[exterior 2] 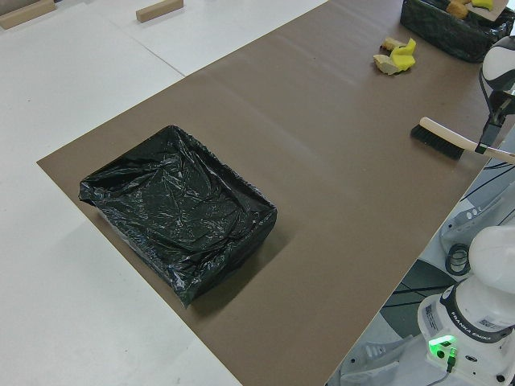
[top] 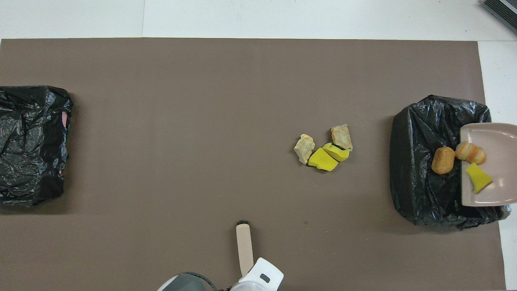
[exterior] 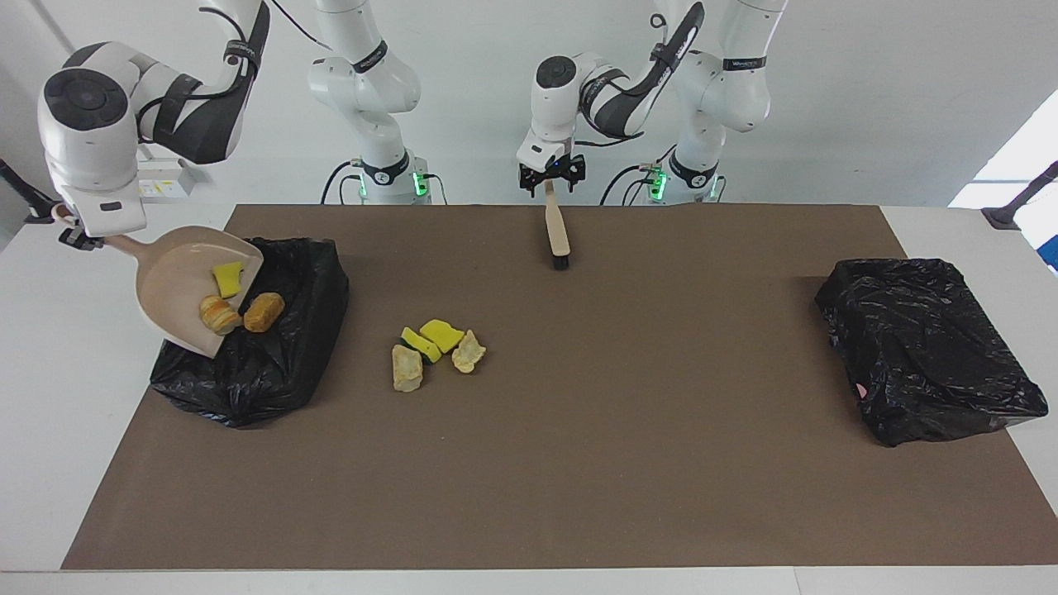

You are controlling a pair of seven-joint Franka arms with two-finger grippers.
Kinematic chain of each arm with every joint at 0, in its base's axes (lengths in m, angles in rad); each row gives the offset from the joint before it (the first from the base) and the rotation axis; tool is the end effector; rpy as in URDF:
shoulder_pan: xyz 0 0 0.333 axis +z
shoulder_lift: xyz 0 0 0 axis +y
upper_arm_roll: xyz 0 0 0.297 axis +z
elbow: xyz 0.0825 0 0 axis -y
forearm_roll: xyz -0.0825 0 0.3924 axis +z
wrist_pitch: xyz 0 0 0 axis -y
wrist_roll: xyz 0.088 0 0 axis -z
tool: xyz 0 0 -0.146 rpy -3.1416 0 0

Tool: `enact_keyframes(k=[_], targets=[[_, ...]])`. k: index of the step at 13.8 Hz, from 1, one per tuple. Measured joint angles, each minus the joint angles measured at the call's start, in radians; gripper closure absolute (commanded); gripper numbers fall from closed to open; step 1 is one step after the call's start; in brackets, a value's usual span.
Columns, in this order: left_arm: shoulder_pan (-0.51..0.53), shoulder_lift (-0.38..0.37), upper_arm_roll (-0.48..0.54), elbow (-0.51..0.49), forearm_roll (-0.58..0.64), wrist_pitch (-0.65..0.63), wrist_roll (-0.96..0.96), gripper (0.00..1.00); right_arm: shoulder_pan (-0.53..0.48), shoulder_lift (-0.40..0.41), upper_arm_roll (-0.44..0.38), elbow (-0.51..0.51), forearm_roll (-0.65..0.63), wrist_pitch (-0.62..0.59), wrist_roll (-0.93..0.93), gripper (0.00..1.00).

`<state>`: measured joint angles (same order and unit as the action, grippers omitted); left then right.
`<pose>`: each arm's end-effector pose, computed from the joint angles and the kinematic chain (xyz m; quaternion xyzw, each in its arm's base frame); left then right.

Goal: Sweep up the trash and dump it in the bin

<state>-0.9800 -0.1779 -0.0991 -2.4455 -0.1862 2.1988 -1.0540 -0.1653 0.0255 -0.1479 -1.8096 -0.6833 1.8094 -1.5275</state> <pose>0.2079 -0.4116 0.2999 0.9963 0.0458 -0.0730 0.0013 0.5300 -0.2514 0.4834 0.7257 0.6056 -0.2670 0.1879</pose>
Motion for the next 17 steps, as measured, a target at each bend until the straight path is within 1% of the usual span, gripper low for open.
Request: enact_keyframes(k=[3, 6, 9, 12, 14, 17], targets=[[0.137, 0.014, 0.007, 0.091, 0.032, -0.073, 0.123, 0.0, 0.012, -0.018, 0.007, 0.026, -0.082, -0.013, -0.009, 1.0], [0.273, 0.04, 0.012, 0.178, 0.065, -0.097, 0.26, 0.0, 0.045, -0.051, 0.01, 0.046, -0.132, -0.048, -0.021, 1.0], [0.41, 0.076, 0.014, 0.281, 0.119, -0.145, 0.432, 0.0, 0.099, -0.069, 0.011, 0.046, -0.192, -0.068, -0.025, 1.0], [0.552, 0.089, 0.017, 0.383, 0.143, -0.18, 0.609, 0.0, 0.156, -0.069, 0.013, 0.046, -0.258, -0.084, -0.018, 1.0], [0.625, 0.109, 0.018, 0.486, 0.163, -0.231, 0.673, 0.0, 0.175, -0.07, 0.015, 0.046, -0.29, -0.09, -0.014, 1.0], [0.702, 0.172, 0.018, 0.697, 0.166, -0.365, 0.756, 0.0, 0.175, -0.071, 0.013, 0.047, -0.297, -0.091, -0.012, 1.0]])
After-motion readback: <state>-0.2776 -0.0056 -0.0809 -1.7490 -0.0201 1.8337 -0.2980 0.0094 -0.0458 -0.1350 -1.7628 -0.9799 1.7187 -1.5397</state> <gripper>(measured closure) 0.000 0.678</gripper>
